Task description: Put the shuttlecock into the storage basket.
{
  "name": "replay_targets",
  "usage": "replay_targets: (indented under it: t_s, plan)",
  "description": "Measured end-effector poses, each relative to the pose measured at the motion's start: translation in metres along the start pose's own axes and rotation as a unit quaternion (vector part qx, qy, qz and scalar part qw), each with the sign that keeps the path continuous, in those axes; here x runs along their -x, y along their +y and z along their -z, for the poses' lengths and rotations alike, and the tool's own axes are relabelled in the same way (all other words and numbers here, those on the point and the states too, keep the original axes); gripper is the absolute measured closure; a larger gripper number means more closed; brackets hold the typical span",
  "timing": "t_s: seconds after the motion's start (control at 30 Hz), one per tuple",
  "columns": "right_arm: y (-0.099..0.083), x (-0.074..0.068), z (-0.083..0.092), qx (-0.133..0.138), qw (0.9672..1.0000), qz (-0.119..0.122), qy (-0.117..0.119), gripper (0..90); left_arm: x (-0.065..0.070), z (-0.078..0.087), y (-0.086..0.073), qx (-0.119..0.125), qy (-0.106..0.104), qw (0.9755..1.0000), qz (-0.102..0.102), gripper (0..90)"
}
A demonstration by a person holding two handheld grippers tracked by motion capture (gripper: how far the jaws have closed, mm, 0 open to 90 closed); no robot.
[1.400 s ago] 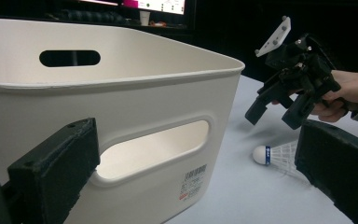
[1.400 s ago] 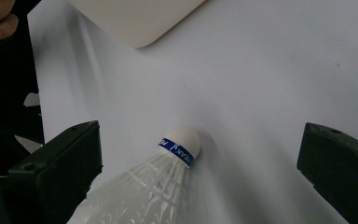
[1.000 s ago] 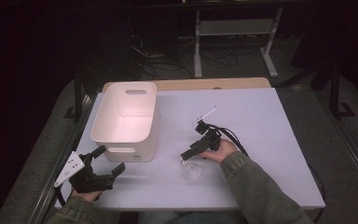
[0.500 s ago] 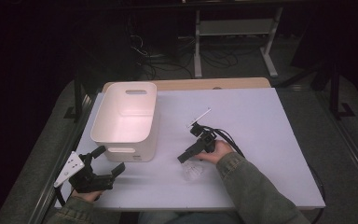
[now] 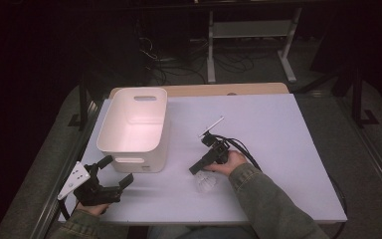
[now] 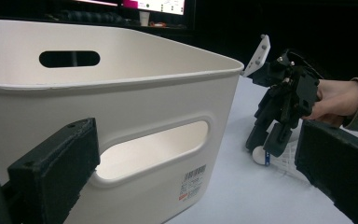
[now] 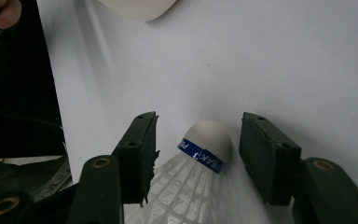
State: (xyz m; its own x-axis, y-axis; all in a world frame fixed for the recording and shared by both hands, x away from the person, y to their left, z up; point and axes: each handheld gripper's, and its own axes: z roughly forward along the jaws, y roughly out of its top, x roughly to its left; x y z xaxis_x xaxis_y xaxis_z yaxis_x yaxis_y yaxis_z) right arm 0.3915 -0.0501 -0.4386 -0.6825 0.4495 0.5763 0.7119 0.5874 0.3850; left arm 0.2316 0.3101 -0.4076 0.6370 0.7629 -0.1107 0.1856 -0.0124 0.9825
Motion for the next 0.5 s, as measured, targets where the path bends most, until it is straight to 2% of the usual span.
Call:
replay_targets:
  t_s: [0.03,0.2,0.5]
  plan:
    - [-0.0001,-0.0007,-0.0008,-0.004,1.0,-0.003,0.003,50.0,0.0,0.0,0.0,0.0,0.0,1.0,0.0,0.0]
    - [0.0,-0.0017,-0.0026,-0.01,0.9998,0.002,-0.016,61.0,-0.0001,0.0,0.0,0.0,0.0,1.0,0.0,0.0]
    - [0.0,-0.0017,-0.0014,-0.011,0.9999,-0.001,-0.013,62.0,0.0,0.0001,0.0,0.0,-0.001,1.0,0.0,0.0]
